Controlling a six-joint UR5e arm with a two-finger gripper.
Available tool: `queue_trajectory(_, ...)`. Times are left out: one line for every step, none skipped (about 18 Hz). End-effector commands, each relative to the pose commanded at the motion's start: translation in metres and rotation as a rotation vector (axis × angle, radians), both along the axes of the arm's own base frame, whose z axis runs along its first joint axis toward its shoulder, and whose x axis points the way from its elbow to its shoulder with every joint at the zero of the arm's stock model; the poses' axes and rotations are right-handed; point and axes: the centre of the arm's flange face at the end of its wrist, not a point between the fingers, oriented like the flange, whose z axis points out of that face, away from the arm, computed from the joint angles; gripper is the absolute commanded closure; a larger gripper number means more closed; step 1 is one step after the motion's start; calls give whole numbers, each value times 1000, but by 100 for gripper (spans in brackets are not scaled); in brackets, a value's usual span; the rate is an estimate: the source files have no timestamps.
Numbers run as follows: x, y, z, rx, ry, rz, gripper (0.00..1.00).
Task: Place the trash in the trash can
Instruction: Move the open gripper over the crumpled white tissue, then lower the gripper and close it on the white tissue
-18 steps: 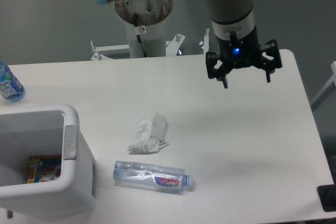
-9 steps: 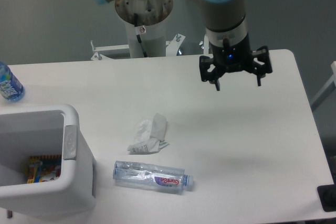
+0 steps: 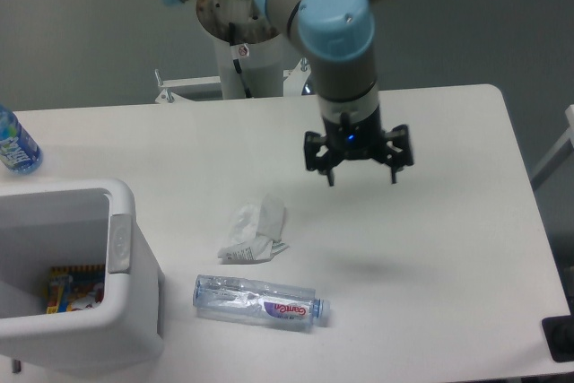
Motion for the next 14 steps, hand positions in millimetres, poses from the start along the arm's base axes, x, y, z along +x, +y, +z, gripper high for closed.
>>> queue_trajectory(3, 4, -7, 20, -35, -9, 0)
queue_trajectory(8, 7, -14, 25, -55, -27, 0)
queue_trajectory(12, 10, -22, 16, -66, -37, 0)
queue_trajectory(17, 14, -33, 2, -79, -55, 0)
queue_trajectory(20, 17, -45, -13, -92, -79, 0)
queue_trajectory(22, 17, -54, -25, -101, -101, 0)
queue_trajectory(29, 20, -65, -38, -112, -134, 0)
queue_trajectory(35, 22, -75, -53, -125, -161, 0)
queue_trajectory(40, 23, -86, -66, -140, -172, 0)
queue_trajectory(44, 26, -95, -77, -153, -179, 0)
queue_trajectory(51, 28, -105, -93, -166, -189, 0)
queue_trajectory(57, 29, -112, -104, -175, -196, 0)
queue_trajectory(61, 28, -118, -110, -180, -199, 0)
queue_trajectory(62, 27, -121, -110, -180, -197, 0)
